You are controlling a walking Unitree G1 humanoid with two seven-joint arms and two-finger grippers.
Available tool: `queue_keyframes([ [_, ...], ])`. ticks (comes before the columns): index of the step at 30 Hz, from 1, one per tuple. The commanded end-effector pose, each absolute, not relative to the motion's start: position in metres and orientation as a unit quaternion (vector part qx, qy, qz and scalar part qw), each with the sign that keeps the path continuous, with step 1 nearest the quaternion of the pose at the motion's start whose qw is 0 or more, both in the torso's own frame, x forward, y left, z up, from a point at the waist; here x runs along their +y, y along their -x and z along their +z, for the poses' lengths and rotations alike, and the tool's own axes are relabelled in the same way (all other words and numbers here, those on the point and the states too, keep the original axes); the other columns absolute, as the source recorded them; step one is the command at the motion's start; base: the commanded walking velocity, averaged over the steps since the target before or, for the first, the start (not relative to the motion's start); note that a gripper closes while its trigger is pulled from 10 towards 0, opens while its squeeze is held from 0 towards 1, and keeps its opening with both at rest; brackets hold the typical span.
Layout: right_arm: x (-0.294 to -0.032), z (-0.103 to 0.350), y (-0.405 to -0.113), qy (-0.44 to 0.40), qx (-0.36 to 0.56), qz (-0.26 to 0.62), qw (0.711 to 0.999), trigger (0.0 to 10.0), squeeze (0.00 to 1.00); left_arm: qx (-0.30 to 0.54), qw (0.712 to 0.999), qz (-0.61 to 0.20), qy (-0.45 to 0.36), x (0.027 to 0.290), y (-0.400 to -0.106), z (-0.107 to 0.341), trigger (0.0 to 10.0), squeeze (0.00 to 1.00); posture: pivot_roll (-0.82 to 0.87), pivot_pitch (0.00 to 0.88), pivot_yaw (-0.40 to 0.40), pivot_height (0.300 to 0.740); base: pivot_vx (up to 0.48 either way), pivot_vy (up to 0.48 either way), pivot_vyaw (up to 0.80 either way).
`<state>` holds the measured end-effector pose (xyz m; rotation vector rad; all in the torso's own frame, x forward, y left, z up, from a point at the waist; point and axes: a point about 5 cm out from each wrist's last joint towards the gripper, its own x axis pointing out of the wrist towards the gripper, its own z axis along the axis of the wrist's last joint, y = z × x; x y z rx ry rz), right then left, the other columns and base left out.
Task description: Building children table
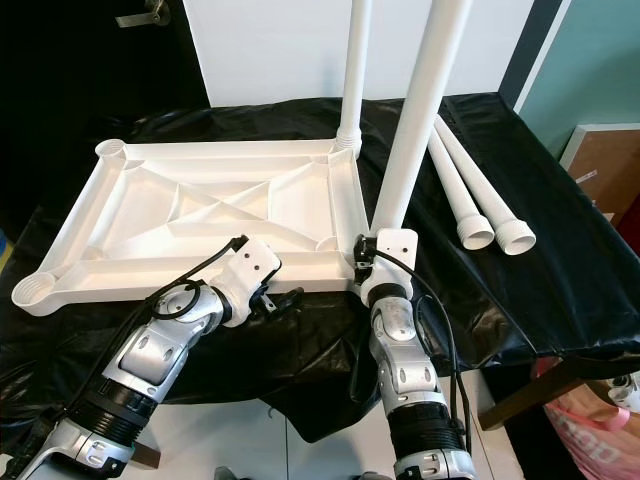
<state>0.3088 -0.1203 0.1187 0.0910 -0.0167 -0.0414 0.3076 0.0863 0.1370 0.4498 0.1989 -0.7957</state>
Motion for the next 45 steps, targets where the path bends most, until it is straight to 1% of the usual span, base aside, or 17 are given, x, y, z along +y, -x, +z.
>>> queue_keyframes([
  [1,-0.12,0.11,-0.305,-0.05,0.014,-0.019,0.998,10.0,1.0,0.092,0.913,-0.325,-0.227,0.094,-0.313,0.137,10.0,0.0,-0.1,0.059,0.024,0.74,0.0,0.0,0.0],
  [8,-0.127,0.112,-0.295,-0.045,-0.002,-0.018,0.999,10.0,1.0,0.098,0.914,-0.32,-0.23,0.098,-0.316,0.136,10.0,0.0,-0.11,0.054,0.035,0.74,0.0,0.0,0.0],
  [9,-0.13,0.111,-0.287,-0.04,-0.007,-0.01,0.999,10.0,0.0,0.103,0.913,-0.318,-0.233,0.101,-0.316,0.135,10.0,0.0,-0.12,0.051,0.039,0.74,0.0,0.0,0.0],
  [18,-0.138,0.109,-0.277,-0.028,-0.005,-0.01,1.0,10.0,0.0,0.126,0.916,-0.299,-0.237,0.108,-0.321,0.131,10.0,0.0,-0.13,0.046,0.05,0.74,0.0,0.0,0.0],
  [21,-0.143,0.108,-0.275,-0.024,-0.004,-0.017,1.0,10.0,0.0,0.148,0.91,-0.302,-0.242,0.112,-0.322,0.127,10.0,0.0,-0.14,0.043,0.058,0.74,0.0,0.0,0.0],
  [22,-0.144,0.108,-0.275,-0.023,-0.004,-0.02,1.0,10.0,0.0,0.162,0.904,-0.309,-0.247,0.113,-0.321,0.124,10.0,0.0,-0.14,0.043,0.058,0.74,0.0,0.0,0.0],
  [25,-0.143,0.108,-0.273,-0.023,-0.003,-0.019,1.0,10.0,0.0,0.172,0.904,-0.31,-0.24,0.114,-0.32,0.123,10.0,0.0,-0.14,0.04,0.063,0.74,0.0,0.0,0.0],
  [26,-0.143,0.107,-0.273,-0.023,-0.002,-0.019,1.0,10.0,0.0,0.181,0.903,-0.311,-0.235,0.115,-0.32,0.122,8.9,0.0,-0.14,0.038,0.068,0.74,0.0,0.0,0.0],
  [27,-0.143,0.107,-0.272,-0.023,-0.002,-0.019,1.0,10.0,0.0,0.186,0.902,-0.313,-0.232,0.115,-0.319,0.121,8.9,0.0,-0.14,0.038,0.068,0.74,0.0,0.0,0.0],
  [28,-0.143,0.107,-0.272,-0.023,-0.002,-0.018,1.0,10.0,0.0,0.191,0.902,-0.312,-0.23,0.116,-0.319,0.12,4.0,0.0,-0.14,0.037,0.069,0.74,0.0,0.0,0.0],
  [29,-0.143,0.107,-0.272,-0.023,-0.002,-0.018,1.0,10.0,0.0,0.191,0.902,-0.312,-0.23,0.116,-0.319,0.12,4.0,0.0,-0.14,0.037,0.069,0.74,0.0,0.0,0.0],
  [30,-0.142,0.106,-0.272,-0.023,-0.001,-0.018,1.0,10.0,0.0,0.192,0.904,-0.306,-0.229,0.118,-0.321,0.12,2.6,0.0,-0.14,0.035,0.072,0.74,0.0,0.0,0.0],
  [31,-0.142,0.106,-0.272,-0.023,0.0,-0.018,1.0,10.0,0.0,0.193,0.907,-0.299,-0.225,0.12,-0.322,0.121,0.0,0.0,-0.14,0.035,0.073,0.74,0.0,0.0,0.0],
  [39,-0.144,0.104,-0.271,-0.025,0.001,-0.023,0.999,10.0,0.0,0.19,0.911,-0.288,-0.224,0.123,-0.327,0.124,0.0,0.0,-0.15,0.037,0.081,0.74,0.0,0.0,0.0],
  [45,-0.146,0.105,-0.272,-0.025,0.0,-0.031,0.999,10.0,0.0,0.192,0.91,-0.293,-0.221,0.118,-0.328,0.125,0.0,0.0,-0.15,0.034,0.086,0.74,0.0,0.0,0.0],
])
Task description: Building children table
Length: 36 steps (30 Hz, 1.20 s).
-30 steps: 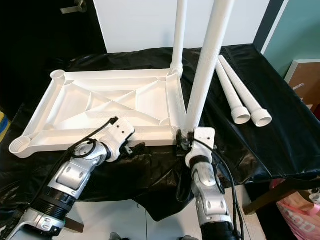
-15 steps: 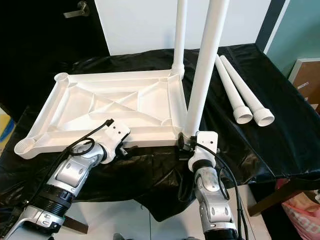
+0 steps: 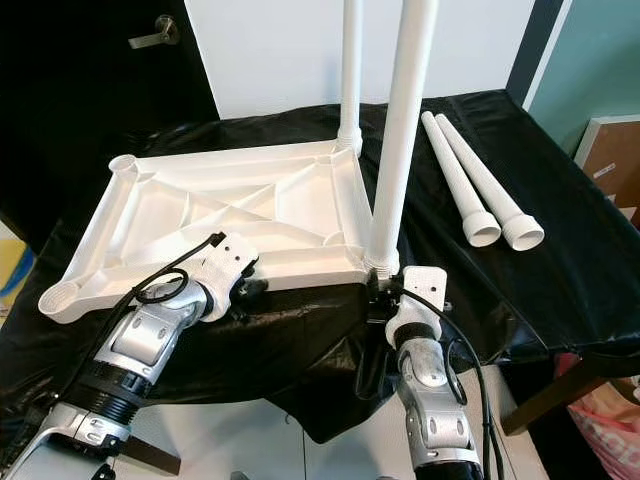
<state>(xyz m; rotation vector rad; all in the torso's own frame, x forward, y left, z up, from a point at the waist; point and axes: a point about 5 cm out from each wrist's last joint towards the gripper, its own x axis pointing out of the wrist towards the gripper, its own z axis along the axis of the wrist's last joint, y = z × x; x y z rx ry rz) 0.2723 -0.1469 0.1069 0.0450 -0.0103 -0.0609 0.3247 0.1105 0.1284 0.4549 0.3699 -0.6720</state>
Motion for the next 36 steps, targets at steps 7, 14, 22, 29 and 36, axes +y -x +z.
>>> queue_keyframes([
  [7,-0.148,0.107,-0.273,-0.023,-0.003,-0.034,0.999,10.0,0.0,0.19,0.904,-0.316,-0.216,0.11,-0.326,0.123,0.0,0.0,-0.15,0.029,0.084,0.74,0.0,0.0,0.0],
  [14,-0.146,0.108,-0.275,-0.02,-0.004,-0.029,0.999,10.0,0.0,0.174,0.902,-0.34,-0.203,0.106,-0.333,0.133,10.0,1.0,-0.14,0.033,0.078,0.74,0.0,0.0,0.0],
  [22,-0.145,0.109,-0.276,-0.02,-0.005,-0.027,0.999,10.0,0.0,0.159,0.894,-0.385,-0.165,0.108,-0.337,0.147,10.0,1.0,-0.15,0.037,0.083,0.74,0.0,0.0,0.0],
  [29,-0.145,0.11,-0.277,-0.022,-0.007,-0.029,0.999,10.0,0.0,0.153,0.882,-0.434,-0.104,0.108,-0.337,0.16,10.0,1.0,-0.15,0.044,0.092,0.74,0.0,0.0,0.0],
  [36,-0.144,0.11,-0.276,-0.023,-0.006,-0.031,0.999,10.0,0.0,0.174,0.868,-0.45,-0.115,0.108,-0.337,0.154,10.0,1.0,-0.15,0.055,0.098,0.74,0.0,0.0,0.0],
])
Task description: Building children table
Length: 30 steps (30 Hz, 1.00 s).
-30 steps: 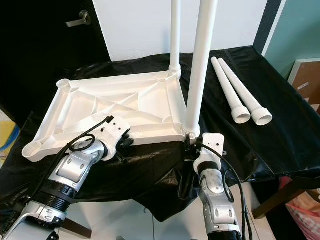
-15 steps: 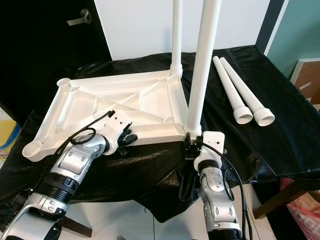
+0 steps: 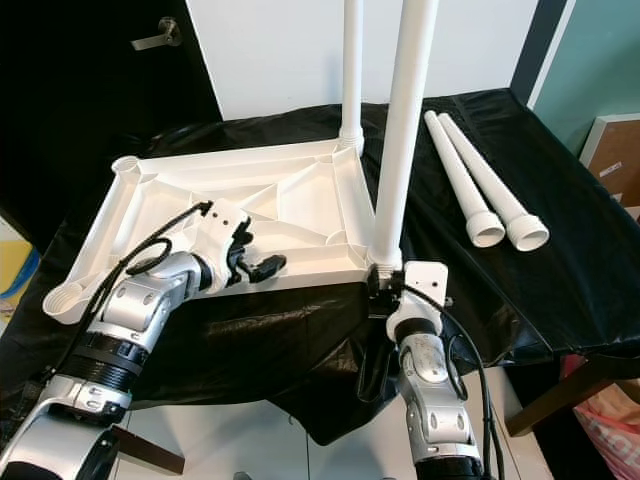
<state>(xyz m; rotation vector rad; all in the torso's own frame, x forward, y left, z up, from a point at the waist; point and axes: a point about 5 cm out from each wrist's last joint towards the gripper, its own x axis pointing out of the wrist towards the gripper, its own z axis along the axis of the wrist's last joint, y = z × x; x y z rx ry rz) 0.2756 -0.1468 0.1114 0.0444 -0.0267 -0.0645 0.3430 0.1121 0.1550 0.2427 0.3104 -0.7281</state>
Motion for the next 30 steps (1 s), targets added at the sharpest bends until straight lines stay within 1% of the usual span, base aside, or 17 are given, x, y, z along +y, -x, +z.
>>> queue_keyframes([
  [1,-0.144,0.11,-0.276,-0.024,-0.006,-0.032,0.999,10.0,0.0,0.183,0.859,-0.461,-0.128,0.107,-0.335,0.15,10.0,0.0,-0.15,0.059,0.101,0.74,0.0,0.0,0.0],
  [3,-0.144,0.109,-0.275,-0.025,-0.006,-0.035,0.999,10.0,0.0,0.196,0.847,-0.472,-0.144,0.107,-0.332,0.144,10.0,0.0,-0.15,0.062,0.105,0.74,0.0,0.0,0.0],
  [10,-0.145,0.109,-0.274,-0.027,-0.006,-0.042,0.999,10.0,0.0,0.227,0.84,-0.463,-0.165,0.111,-0.329,0.13,10.0,0.0,-0.16,0.072,0.112,0.74,0.0,0.0,0.0],
  [14,-0.145,0.108,-0.274,-0.03,-0.004,-0.047,0.998,10.0,0.0,0.252,0.847,-0.428,-0.19,0.117,-0.333,0.118,10.0,0.0,-0.15,0.08,0.115,0.74,0.0,0.0,0.0],
  [19,-0.145,0.108,-0.274,-0.031,-0.004,-0.048,0.998,10.0,0.0,0.26,0.851,-0.416,-0.185,0.118,-0.335,0.117,10.0,0.0,-0.15,0.082,0.116,0.74,0.0,0.0,0.0],
  [22,-0.145,0.108,-0.276,-0.032,-0.003,-0.05,0.998,10.0,0.0,0.273,0.866,-0.379,-0.179,0.121,-0.342,0.114,10.0,0.0,-0.15,0.089,0.117,0.74,0.0,0.0,0.0],
  [23,-0.145,0.108,-0.276,-0.032,-0.003,-0.05,0.998,10.0,0.0,0.273,0.866,-0.379,-0.179,0.121,-0.342,0.114,10.0,0.0,-0.15,0.089,0.117,0.74,0.0,0.0,0.0],
  [24,-0.145,0.108,-0.276,-0.033,-0.003,-0.05,0.998,10.0,0.0,0.274,0.873,-0.363,-0.176,0.121,-0.345,0.115,10.0,0.0,-0.15,0.092,0.118,0.74,0.0,0.0,0.0],
  [28,-0.144,0.108,-0.276,-0.035,-0.004,-0.05,0.998,10.0,0.0,0.274,0.884,-0.342,-0.162,0.122,-0.351,0.117,10.0,0.0,-0.15,0.093,0.119,0.74,0.0,0.0,0.0],
  [29,-0.144,0.108,-0.276,-0.036,-0.004,-0.052,0.998,10.0,0.0,0.273,0.884,-0.344,-0.158,0.122,-0.351,0.117,2.0,0.0,-0.15,0.098,0.123,0.74,0.0,0.0,0.0],
  [30,-0.144,0.108,-0.276,-0.036,-0.004,-0.052,0.998,10.0,0.0,0.273,0.884,-0.344,-0.158,0.122,-0.351,0.117,2.0,0.0,-0.15,0.098,0.123,0.74,0.0,0.0,0.0],
])
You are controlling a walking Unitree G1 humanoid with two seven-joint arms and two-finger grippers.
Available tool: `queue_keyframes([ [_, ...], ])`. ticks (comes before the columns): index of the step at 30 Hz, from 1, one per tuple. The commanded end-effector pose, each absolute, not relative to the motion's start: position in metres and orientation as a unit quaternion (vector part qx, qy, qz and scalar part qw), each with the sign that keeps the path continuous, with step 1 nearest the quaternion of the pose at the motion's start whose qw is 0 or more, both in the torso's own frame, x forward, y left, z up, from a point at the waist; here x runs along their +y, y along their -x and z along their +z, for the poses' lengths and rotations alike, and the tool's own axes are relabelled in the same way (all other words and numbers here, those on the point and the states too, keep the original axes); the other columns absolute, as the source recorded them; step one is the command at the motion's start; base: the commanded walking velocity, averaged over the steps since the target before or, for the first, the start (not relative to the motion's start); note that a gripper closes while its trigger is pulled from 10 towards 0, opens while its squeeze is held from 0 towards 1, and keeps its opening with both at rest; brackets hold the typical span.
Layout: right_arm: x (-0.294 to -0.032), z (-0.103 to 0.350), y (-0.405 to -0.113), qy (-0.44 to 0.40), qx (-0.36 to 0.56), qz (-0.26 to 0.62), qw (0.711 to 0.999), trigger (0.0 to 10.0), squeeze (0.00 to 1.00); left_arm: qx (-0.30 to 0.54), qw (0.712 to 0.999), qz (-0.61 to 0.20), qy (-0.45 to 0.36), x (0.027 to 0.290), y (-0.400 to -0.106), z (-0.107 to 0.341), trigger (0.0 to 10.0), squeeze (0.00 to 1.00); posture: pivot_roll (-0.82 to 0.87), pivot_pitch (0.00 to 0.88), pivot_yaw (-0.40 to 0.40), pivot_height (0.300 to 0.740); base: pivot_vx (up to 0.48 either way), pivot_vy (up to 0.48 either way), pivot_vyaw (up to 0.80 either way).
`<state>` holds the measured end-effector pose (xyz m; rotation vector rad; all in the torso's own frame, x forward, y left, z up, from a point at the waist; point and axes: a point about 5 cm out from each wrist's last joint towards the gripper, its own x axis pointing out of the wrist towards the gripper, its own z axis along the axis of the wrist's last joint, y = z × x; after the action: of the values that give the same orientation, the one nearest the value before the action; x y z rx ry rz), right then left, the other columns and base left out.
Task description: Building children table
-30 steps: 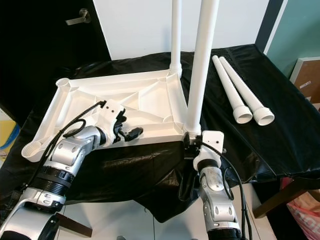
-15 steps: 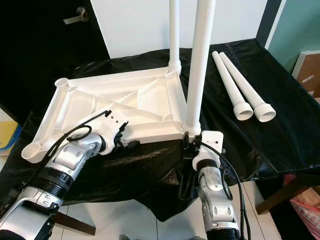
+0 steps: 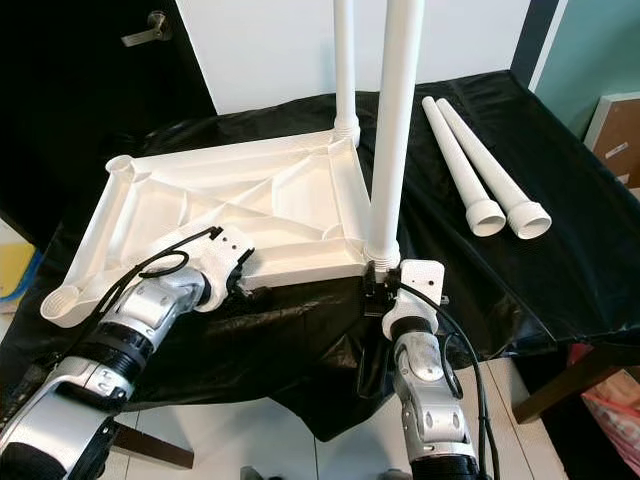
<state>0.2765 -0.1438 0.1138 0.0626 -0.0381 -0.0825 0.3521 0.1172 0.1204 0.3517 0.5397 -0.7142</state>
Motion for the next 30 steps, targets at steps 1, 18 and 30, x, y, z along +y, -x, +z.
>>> queue_keyframes([
  [1,-0.144,0.108,-0.277,-0.036,-0.004,-0.052,0.998,10.0,0.0,0.273,0.884,-0.346,-0.157,0.121,-0.352,0.117,2.0,0.0,-0.15,0.098,0.123,0.74,0.0,0.0,0.0],
  [18,-0.146,0.11,-0.28,-0.039,-0.004,-0.057,0.998,10.0,0.0,0.266,0.868,-0.397,-0.133,0.09,-0.331,0.109,0.0,0.0,-0.15,0.114,0.115,0.74,0.0,0.0,0.0],
  [30,-0.142,0.112,-0.288,-0.042,-0.006,-0.052,0.998,10.0,0.0,0.252,0.854,-0.441,-0.114,0.053,-0.303,0.108,10.0,0.0,-0.13,0.123,0.097,0.74,0.0,0.0,0.0],
])
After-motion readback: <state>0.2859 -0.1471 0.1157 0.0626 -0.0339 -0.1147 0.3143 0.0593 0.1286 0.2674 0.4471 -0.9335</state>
